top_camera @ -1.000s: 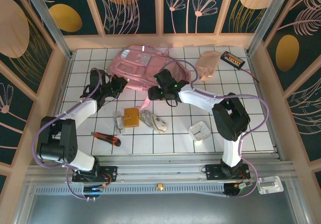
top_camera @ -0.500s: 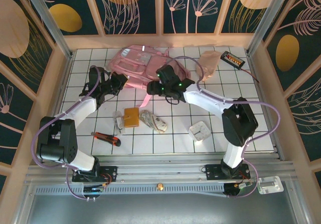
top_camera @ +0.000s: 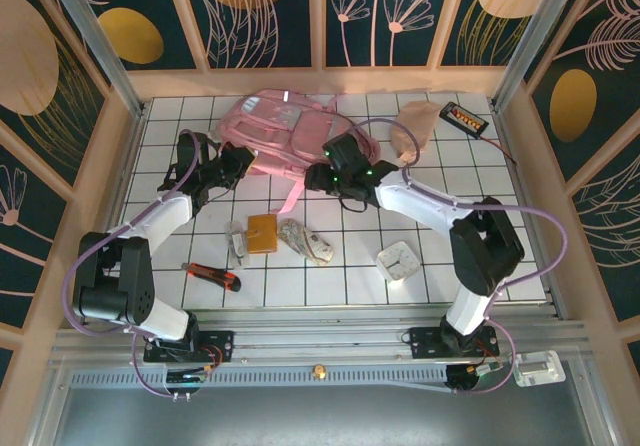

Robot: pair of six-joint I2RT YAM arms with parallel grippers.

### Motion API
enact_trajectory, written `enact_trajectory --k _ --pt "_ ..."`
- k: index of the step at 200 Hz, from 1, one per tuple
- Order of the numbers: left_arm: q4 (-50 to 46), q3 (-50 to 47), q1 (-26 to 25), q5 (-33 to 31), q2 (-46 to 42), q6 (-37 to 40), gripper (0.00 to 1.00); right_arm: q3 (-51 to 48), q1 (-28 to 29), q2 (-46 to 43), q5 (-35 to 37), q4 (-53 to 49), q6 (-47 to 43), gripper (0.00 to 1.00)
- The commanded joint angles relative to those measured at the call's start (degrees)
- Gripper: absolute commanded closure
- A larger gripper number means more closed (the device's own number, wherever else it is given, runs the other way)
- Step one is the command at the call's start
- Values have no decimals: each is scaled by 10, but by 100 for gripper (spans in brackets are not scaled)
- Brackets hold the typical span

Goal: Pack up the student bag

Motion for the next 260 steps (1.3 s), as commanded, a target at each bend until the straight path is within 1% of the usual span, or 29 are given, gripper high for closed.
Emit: enact_trajectory --k 1,22,30,50,65,87,121,138,204,224,260 --pt "37 30 -1 45 -22 -12 100 -25 2 -32 11 -20 5 34" --pt "39 27 -1 45 -22 -12 100 -23 -1 -13 10 10 -16 33" --pt "40 26 -1 45 -22 -13 100 -19 -3 -4 -10 25 -21 34" --pt "37 24 -1 45 -24 -11 100 1 -17 14 -27 42 -18 34" --pt "35 23 -1 45 -27 -9 100 1 -35 16 -42 55 2 36" --pt "38 18 -1 43 -26 -9 100 -26 -60 3 -76 105 48 42" --pt "46 16 -1 44 -22 -15 100 -56 -85 7 -132 168 104 52" --pt "45 17 -1 44 -22 -13 100 -59 -93 18 -162 191 120 54" --pt "39 24 -1 44 -17 -9 100 -73 -88 39 -229 216 113 56" --pt "38 24 -1 42 -17 -9 100 -91 -79 34 -239 224 112 63" --pt "37 24 -1 39 -18 -10 100 -136 -57 3 -221 242 108 67"
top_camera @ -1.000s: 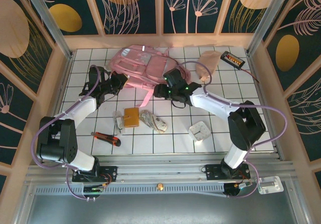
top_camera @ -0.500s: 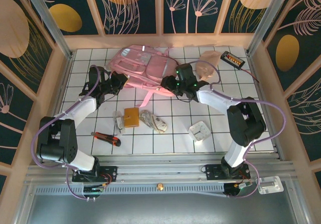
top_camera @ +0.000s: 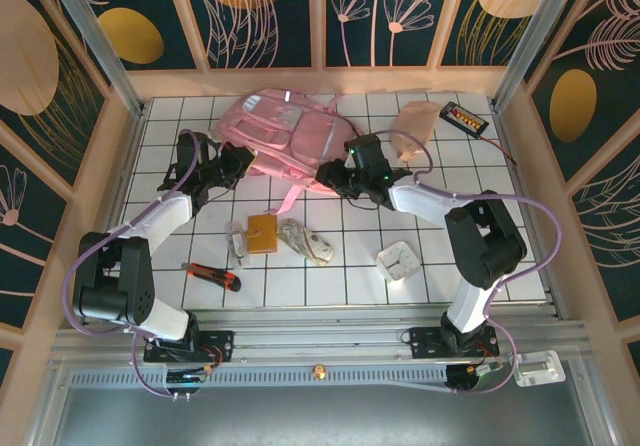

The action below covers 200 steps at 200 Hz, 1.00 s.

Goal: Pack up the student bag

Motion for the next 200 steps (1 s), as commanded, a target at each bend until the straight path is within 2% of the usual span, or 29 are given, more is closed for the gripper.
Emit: enact_trajectory --k 1,30,55,74,93,200 --pt "37 23 -1 40 -18 -10 100 -33 22 -25 -9 21 1 67" --pt "40 23 -1 39 -17 -11 100 -52 30 -25 -5 14 -4 69" --pt "40 23 -2 40 -19 -11 100 -47 39 -18 17 -4 -25 59" --pt "38 24 -2 41 -19 -11 100 -47 40 -16 17 20 -32 51" --pt "37 23 -1 41 -21 -11 100 -35 40 -8 12 41 -47 47" --pt "23 35 -1 45 -31 -11 100 30 43 37 40 26 -119 50"
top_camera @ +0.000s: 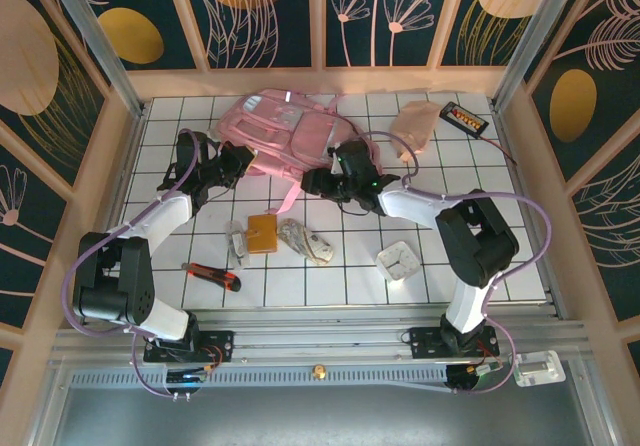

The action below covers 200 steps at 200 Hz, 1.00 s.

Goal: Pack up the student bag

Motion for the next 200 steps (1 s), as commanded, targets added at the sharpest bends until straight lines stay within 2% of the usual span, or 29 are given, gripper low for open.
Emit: enact_trajectory --k 1,31,58,75,100,131,167,200 --pt "23 33 -2 45 -31 -11 100 18 7 15 21 3 -32 50" --pt "18 36 -2 44 -32 -10 100 17 19 21 52 11 -51 54" --pt "15 39 -2 42 -33 -10 100 24 29 28 79 2 -59 61" --pt "13 39 -2 42 -34 -10 100 25 32 30 88 -1 -57 71" --pt "9 40 -2 41 -36 -9 100 24 33 29 101 -5 -54 79" --pt "8 39 -2 41 -37 -8 100 22 33 27 113 -11 -51 100" --pt "5 39 -2 37 -38 -4 100 18 34 19 122 -32 -51 100" --pt "-16 40 2 15 -38 20 100 18 38 -7 181 -143 -54 100"
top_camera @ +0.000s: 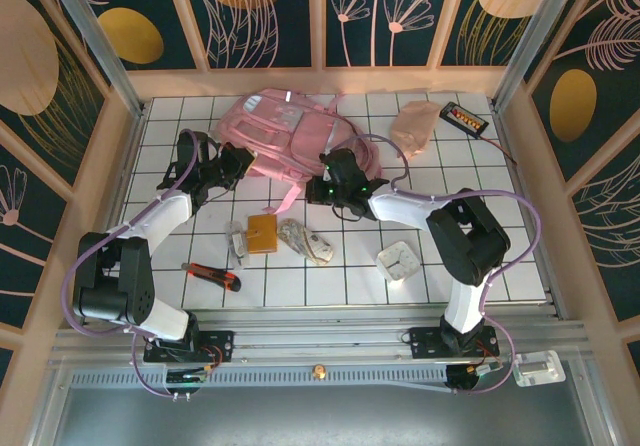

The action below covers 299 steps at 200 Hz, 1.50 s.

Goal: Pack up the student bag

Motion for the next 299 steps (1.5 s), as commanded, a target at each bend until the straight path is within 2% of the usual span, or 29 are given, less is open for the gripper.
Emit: enact_trajectory --k 1,27,79,105,122,133,137,140,144,154,160,163,166,178,194,206,234,268,299 --pt "17 32 3 18 -38 14 100 11 2 -25 76 -117 -3 100" --pt "-8 57 19 5 -37 43 100 16 -5 -44 131 -213 -21 100" --pt "-15 49 38 -2 -29 68 100 -4 -66 -69 123 -240 -57 100" --pt "-23 52 68 -9 -14 90 100 -4 -85 -63 97 -237 -77 100" --pt "-12 76 85 6 28 107 100 2 -68 -54 53 -216 -82 100" --pt "-24 107 85 41 66 120 100 17 -47 -41 24 -202 -79 100" --pt "-21 109 83 57 73 116 96 25 -39 -37 15 -198 -79 100" --pt "-12 105 81 67 74 109 89 31 -32 -32 8 -195 -78 100" --pt "1 93 77 73 70 101 72 38 -24 -28 1 -189 -75 100" --pt "26 53 63 69 43 88 45 52 -10 -20 -17 -174 -66 100" --pt "38 21 56 66 20 81 22 56 -5 -17 -31 -161 -58 100" --pt "49 4 52 66 9 74 5 57 -3 -16 -37 -155 -55 100" --pt "62 -14 49 69 -1 63 2 57 -2 -16 -43 -149 -51 100" --pt "102 -77 26 72 -41 25 1 61 4 -12 -59 -135 -42 100" --pt "84 -123 -25 31 -88 18 1 68 11 -8 -66 -133 -44 100" --pt "116 -155 -66 11 -98 -17 1 72 19 -6 -69 -135 -47 100" --pt "197 -172 -127 -24 -44 -80 1 73 29 -2 -73 -135 -50 100" --pt "264 -155 -152 -43 46 -128 2 57 31 -11 -67 -130 -56 100" --pt "282 -137 -155 -64 92 -155 14 58 31 -17 -67 -128 -60 100"
